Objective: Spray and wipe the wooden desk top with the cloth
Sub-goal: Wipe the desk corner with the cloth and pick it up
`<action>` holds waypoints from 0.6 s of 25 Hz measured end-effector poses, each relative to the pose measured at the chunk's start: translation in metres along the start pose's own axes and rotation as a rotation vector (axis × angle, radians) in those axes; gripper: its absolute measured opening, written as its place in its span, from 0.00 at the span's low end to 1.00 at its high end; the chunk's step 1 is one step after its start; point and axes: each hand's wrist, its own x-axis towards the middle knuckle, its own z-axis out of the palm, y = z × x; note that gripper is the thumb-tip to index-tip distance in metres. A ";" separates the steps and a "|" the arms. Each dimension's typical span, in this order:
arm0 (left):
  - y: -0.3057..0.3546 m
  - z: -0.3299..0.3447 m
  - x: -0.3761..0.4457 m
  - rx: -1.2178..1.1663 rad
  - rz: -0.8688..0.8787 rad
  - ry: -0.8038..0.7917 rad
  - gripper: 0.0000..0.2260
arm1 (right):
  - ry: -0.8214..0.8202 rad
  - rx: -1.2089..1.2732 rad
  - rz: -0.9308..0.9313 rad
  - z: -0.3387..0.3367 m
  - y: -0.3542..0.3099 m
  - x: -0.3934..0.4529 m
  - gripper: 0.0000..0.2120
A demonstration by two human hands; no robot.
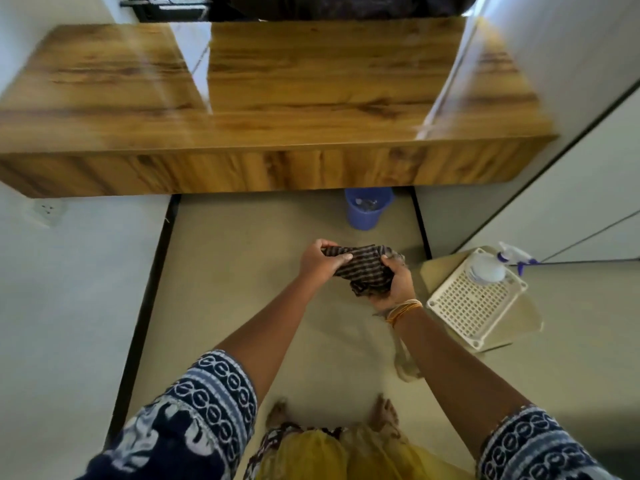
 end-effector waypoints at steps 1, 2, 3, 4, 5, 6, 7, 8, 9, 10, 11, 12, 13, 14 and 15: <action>0.003 0.024 -0.001 -0.027 -0.043 -0.009 0.19 | 0.016 0.017 -0.006 -0.021 -0.011 0.001 0.12; 0.006 0.048 -0.002 -0.053 -0.079 -0.018 0.19 | 0.035 0.032 -0.008 -0.040 -0.023 0.003 0.13; 0.006 0.073 -0.001 -0.072 -0.108 -0.030 0.18 | 0.050 0.049 -0.010 -0.060 -0.034 0.006 0.13; 0.008 0.097 0.000 -0.085 -0.117 -0.041 0.18 | 0.070 0.071 -0.012 -0.078 -0.044 0.009 0.13; 0.011 0.123 0.001 -0.087 -0.112 -0.051 0.17 | 0.089 0.099 -0.006 -0.098 -0.056 0.011 0.13; 0.014 0.145 0.001 -0.080 -0.104 -0.061 0.17 | 0.120 0.122 -0.005 -0.115 -0.066 0.014 0.12; 0.019 0.165 0.000 -0.073 -0.097 -0.077 0.17 | 0.168 0.141 -0.005 -0.133 -0.073 0.021 0.12; 0.021 0.186 0.000 -0.059 -0.092 -0.098 0.17 | 0.223 0.160 -0.003 -0.150 -0.080 0.028 0.12; 0.022 0.202 0.002 -0.041 -0.085 -0.124 0.18 | 0.267 0.179 0.002 -0.162 -0.086 0.037 0.15; 0.022 0.219 0.005 -0.025 -0.076 -0.156 0.20 | 0.312 0.201 0.008 -0.175 -0.091 0.047 0.19; 0.022 0.237 0.012 -0.017 -0.077 -0.187 0.21 | 0.336 0.233 0.011 -0.187 -0.096 0.059 0.20; 0.019 0.253 0.019 -0.018 -0.080 -0.214 0.22 | 0.343 0.257 0.016 -0.198 -0.100 0.071 0.19; 0.016 0.267 0.026 -0.015 -0.090 -0.239 0.22 | 0.340 0.288 0.017 -0.209 -0.102 0.082 0.16; 0.013 0.279 0.034 -0.009 -0.101 -0.260 0.22 | 0.340 0.319 0.016 -0.218 -0.104 0.091 0.13; 0.008 0.293 0.043 0.008 -0.118 -0.278 0.22 | 0.358 0.354 0.013 -0.229 -0.104 0.102 0.11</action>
